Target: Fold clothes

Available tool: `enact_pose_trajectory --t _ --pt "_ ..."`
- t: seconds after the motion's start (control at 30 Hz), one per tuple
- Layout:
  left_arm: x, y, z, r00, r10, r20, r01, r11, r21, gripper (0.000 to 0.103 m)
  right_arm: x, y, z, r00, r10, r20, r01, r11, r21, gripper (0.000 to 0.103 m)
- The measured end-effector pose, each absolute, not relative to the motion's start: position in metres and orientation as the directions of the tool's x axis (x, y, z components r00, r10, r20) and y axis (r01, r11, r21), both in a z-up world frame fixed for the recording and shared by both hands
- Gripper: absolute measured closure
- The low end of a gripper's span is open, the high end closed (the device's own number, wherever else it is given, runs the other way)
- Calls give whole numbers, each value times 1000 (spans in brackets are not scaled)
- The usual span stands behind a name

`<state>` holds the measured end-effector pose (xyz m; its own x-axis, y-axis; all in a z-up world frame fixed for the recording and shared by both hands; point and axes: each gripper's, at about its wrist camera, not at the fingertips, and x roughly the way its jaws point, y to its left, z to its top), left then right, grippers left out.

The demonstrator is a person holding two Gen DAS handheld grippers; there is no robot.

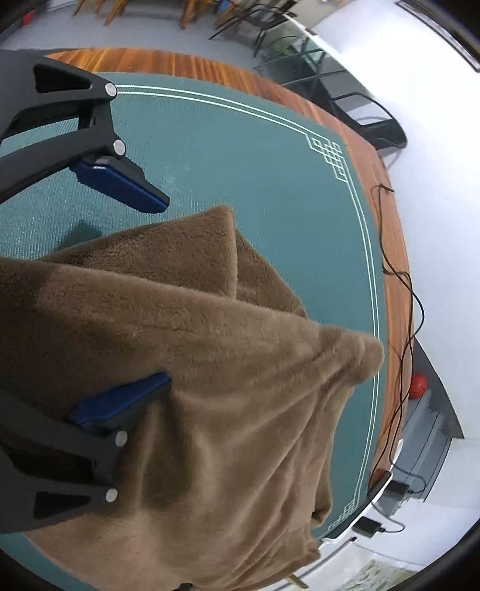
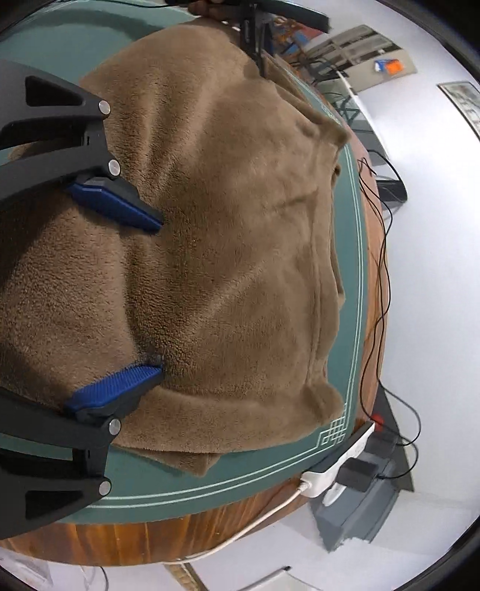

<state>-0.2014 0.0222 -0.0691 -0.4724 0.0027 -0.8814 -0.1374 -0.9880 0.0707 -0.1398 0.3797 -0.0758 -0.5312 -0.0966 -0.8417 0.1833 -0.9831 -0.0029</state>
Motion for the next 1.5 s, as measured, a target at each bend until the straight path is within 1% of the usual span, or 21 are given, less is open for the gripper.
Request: enact_pose_trajectory --t 0.07,0.13,0.3,0.4,0.5,0.63,0.7,0.73,0.83,0.93,1.03,1.1,1.17,1.33,1.4,1.5 --pt "-204 29 -62 -477 -35 -878 -138 -984 114 13 -144 375 -73 -513 -73 -855 170 -985 -18 26" --pt "-206 36 -50 -497 -55 -866 -144 -979 145 13 -146 373 -59 -501 -76 -862 152 -988 -1 26" --pt "-230 53 -22 -529 -26 -848 -151 -981 124 13 -166 373 -25 -559 -117 -821 115 -991 63 25" --pt "-254 66 -24 -513 -51 -857 -148 -978 146 13 -189 364 -19 -557 -107 -823 106 -993 57 25" --pt "-275 75 -36 -472 -81 -878 -144 -975 167 13 -215 358 -32 -507 -91 -857 111 -993 40 25" --pt "-292 69 -62 -417 -98 -904 -119 -980 161 12 -236 358 -60 -431 -61 -900 81 -996 29 25" --pt "-294 63 -75 -397 -95 -913 -100 -984 146 6 -239 360 -72 -396 -59 -916 79 -996 30 24" --pt "-295 59 -79 -392 -91 -915 -88 -987 136 1 -239 360 -77 -390 -58 -919 82 -996 28 21" --pt "-295 48 -83 -384 -42 -922 -63 -995 71 0 -238 356 -82 -398 -40 -916 105 -995 -2 16" --pt "-294 46 -83 -380 -27 -925 -61 -997 55 0 -238 353 -83 -401 -28 -916 118 -993 -21 14" --pt "-291 48 -79 -395 -45 -918 -59 -996 74 0 -231 359 -75 -412 -67 -908 125 -992 17 14" --pt "-285 50 -72 -415 -53 -908 -58 -995 85 0 -217 369 -60 -442 -87 -893 123 -992 36 14" --pt "-277 52 -63 -432 -50 -901 -60 -995 85 0 -191 390 -48 -473 -113 -874 71 -993 90 14" --pt "-253 67 -29 -472 22 -882 -108 -994 32 0 -124 449 -24 -544 -165 -823 -90 -963 253 14" --pt "-241 81 -16 -485 62 -872 -144 -989 9 0 -103 469 -31 -542 -153 -826 -178 -940 291 14" --pt "-223 105 -5 -474 158 -866 -214 -975 -60 0 -75 493 -44 -533 -152 -832 -284 -894 346 14"
